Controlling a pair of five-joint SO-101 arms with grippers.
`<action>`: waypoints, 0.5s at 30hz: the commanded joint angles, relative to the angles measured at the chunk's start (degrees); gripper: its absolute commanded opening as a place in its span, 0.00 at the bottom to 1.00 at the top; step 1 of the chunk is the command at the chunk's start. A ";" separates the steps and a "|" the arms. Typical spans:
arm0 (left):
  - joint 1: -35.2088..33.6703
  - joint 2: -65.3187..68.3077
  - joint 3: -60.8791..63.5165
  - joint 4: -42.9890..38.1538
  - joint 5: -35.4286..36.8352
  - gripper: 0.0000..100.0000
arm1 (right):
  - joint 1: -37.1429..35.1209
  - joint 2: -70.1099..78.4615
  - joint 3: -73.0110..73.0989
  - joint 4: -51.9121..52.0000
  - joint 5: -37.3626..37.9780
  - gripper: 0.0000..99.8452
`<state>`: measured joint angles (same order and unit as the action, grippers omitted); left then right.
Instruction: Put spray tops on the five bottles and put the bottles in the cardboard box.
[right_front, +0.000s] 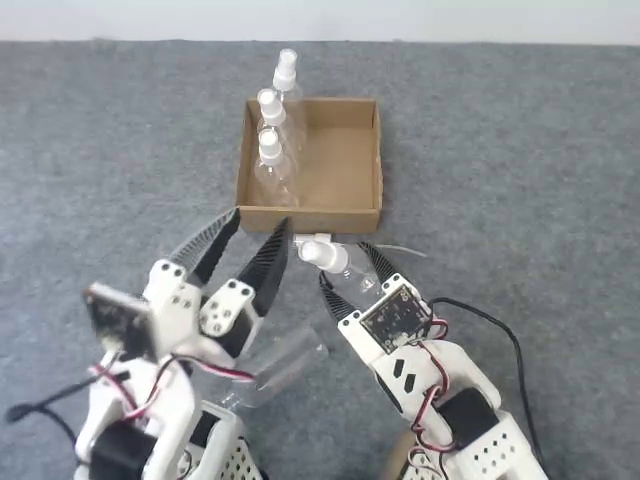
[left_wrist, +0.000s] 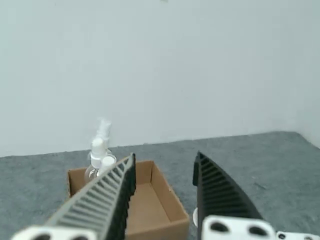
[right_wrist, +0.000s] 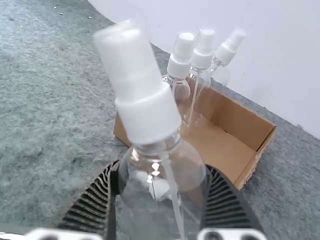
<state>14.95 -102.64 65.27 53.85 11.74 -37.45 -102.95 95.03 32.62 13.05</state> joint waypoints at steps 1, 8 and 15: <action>-0.62 -1.93 1.01 -1.32 0.70 0.17 | 0.57 -1.01 0.88 -0.92 0.44 0.08; -4.13 -0.97 7.69 -8.18 0.79 0.17 | 0.40 -1.01 -0.09 -3.56 0.35 0.08; -9.67 -1.05 11.91 -13.27 6.42 0.17 | 0.22 -1.10 -3.16 -3.65 0.26 0.08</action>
<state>6.68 -103.34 76.88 43.91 16.13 -37.54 -102.95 95.03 30.51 13.05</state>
